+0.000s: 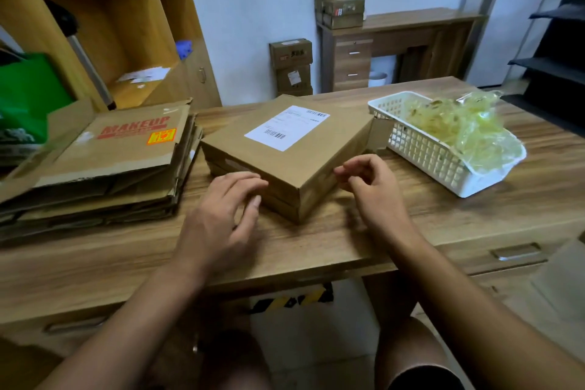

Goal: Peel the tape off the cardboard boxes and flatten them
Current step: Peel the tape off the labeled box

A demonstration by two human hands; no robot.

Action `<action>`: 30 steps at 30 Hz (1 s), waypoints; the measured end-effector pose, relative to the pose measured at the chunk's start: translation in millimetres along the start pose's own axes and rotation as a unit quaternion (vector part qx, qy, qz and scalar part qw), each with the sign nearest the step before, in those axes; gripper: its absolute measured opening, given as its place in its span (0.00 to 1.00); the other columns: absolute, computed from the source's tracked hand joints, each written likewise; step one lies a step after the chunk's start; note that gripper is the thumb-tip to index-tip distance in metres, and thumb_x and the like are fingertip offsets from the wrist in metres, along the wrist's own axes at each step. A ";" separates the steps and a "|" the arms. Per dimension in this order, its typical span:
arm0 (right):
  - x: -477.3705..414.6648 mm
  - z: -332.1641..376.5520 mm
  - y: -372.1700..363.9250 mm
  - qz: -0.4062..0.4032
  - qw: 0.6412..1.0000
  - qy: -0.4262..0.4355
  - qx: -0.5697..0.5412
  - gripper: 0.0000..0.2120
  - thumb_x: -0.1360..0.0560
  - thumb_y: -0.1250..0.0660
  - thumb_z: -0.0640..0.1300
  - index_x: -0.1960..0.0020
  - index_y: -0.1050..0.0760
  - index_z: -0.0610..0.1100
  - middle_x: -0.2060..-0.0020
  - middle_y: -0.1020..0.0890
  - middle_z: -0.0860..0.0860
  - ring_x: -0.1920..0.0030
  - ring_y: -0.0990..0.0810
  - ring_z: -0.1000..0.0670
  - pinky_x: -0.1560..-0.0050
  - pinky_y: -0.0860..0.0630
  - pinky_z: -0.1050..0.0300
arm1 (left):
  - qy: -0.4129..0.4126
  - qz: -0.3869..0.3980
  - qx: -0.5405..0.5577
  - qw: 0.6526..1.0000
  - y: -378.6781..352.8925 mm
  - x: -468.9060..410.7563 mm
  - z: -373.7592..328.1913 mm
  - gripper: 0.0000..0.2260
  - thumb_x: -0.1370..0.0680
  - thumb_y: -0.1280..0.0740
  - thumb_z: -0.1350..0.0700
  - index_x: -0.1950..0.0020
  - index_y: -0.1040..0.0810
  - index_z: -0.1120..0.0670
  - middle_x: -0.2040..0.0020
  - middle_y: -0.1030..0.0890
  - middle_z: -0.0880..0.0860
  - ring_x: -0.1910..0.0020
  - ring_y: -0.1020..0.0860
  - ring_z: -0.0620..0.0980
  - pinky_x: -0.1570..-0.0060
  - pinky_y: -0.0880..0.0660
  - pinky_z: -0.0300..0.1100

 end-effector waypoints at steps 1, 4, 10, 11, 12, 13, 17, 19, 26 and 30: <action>0.6 -3.9 0.1 -0.006 1.000 -0.006 -0.009 0.17 0.25 0.42 0.24 0.52 0.26 0.45 0.54 0.15 0.47 0.50 0.15 0.52 0.42 0.19 0.50 | -0.006 0.004 0.008 1.000 1.6 -7.3 -4.7 0.14 0.20 0.38 0.55 0.37 0.20 0.55 0.37 0.21 0.51 0.36 0.24 0.49 0.33 0.30 0.43; 1.2 -13.0 0.8 -0.020 0.999 -0.019 -0.022 0.18 0.24 0.42 0.26 0.51 0.26 0.48 0.53 0.15 0.49 0.50 0.16 0.52 0.48 0.19 0.58 | -0.028 0.037 0.016 0.999 -0.1 -28.6 -19.7 0.16 0.19 0.39 0.52 0.34 0.21 0.54 0.33 0.22 0.50 0.33 0.26 0.48 0.30 0.32 0.46; -3.8 -28.4 1.5 -0.029 0.997 -0.056 -0.050 0.18 0.24 0.44 0.26 0.50 0.28 0.48 0.48 0.18 0.46 0.53 0.18 0.54 0.50 0.22 0.59 | -0.004 0.143 0.017 0.990 -26.4 -63.3 -26.2 0.19 0.16 0.44 0.44 0.28 0.26 0.46 0.26 0.29 0.44 0.26 0.36 0.40 0.25 0.41 0.44; -4.4 -29.8 1.2 -0.026 0.997 -0.057 -0.049 0.18 0.24 0.44 0.26 0.50 0.28 0.49 0.48 0.17 0.46 0.53 0.18 0.54 0.50 0.23 0.59 | 0.005 0.160 0.023 0.987 -31.6 -67.1 -24.6 0.19 0.16 0.44 0.45 0.27 0.27 0.45 0.26 0.30 0.43 0.25 0.37 0.39 0.24 0.43 0.44; -5.2 -30.4 0.9 -0.024 0.997 -0.056 -0.045 0.18 0.24 0.44 0.27 0.49 0.27 0.49 0.48 0.17 0.46 0.52 0.18 0.53 0.50 0.23 0.59 | 0.013 0.175 0.028 0.984 -36.8 -70.4 -22.9 0.19 0.16 0.43 0.46 0.26 0.28 0.44 0.25 0.31 0.42 0.25 0.39 0.36 0.23 0.45 0.42; -6.0 -30.5 0.8 -0.022 0.997 -0.054 -0.041 0.18 0.24 0.44 0.27 0.49 0.27 0.49 0.48 0.17 0.47 0.51 0.18 0.52 0.50 0.23 0.59 | 0.019 0.189 0.031 0.981 -41.3 -72.6 -20.7 0.18 0.16 0.43 0.47 0.25 0.30 0.43 0.25 0.31 0.41 0.26 0.40 0.33 0.23 0.46 0.41; -6.2 -30.0 -0.5 -0.023 0.998 -0.046 -0.026 0.15 0.28 0.43 0.34 0.49 0.26 0.50 0.49 0.16 0.49 0.50 0.17 0.51 0.44 0.20 0.53 | 0.015 0.225 0.004 0.974 -56.4 -73.3 -15.4 0.20 0.16 0.48 0.45 0.24 0.32 0.42 0.24 0.33 0.40 0.25 0.42 0.32 0.22 0.49 0.44; -6.1 -30.8 -0.4 -0.026 0.998 -0.045 -0.023 0.14 0.30 0.43 0.37 0.50 0.26 0.52 0.50 0.16 0.50 0.50 0.17 0.52 0.43 0.19 0.51 | 0.010 0.222 0.004 0.975 -60.1 -72.9 -15.0 0.22 0.16 0.51 0.42 0.24 0.32 0.43 0.24 0.34 0.40 0.24 0.42 0.35 0.22 0.50 0.44; -7.0 -35.1 -1.8 -0.030 0.999 -0.041 -0.007 0.15 0.32 0.45 0.39 0.52 0.25 0.54 0.53 0.15 0.53 0.52 0.15 0.54 0.43 0.18 0.45 | -0.006 0.159 0.012 0.987 -58.2 -68.5 -18.6 0.22 0.17 0.51 0.47 0.25 0.29 0.45 0.25 0.31 0.42 0.24 0.38 0.37 0.24 0.45 0.45; -6.6 -35.2 -2.4 -0.022 0.999 -0.039 0.000 0.16 0.31 0.46 0.38 0.52 0.26 0.54 0.53 0.15 0.52 0.49 0.16 0.52 0.41 0.19 0.43 | -0.012 0.122 0.014 0.992 -57.4 -67.8 -21.1 0.21 0.16 0.50 0.48 0.27 0.26 0.46 0.27 0.28 0.43 0.25 0.35 0.39 0.25 0.40 0.48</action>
Point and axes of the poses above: each hand's wrist, its own x-axis away from the middle knuckle, its own y-axis out of the back of the hand, z = x × y, the point moved 8 cm from there along -x, towards the middle knuckle
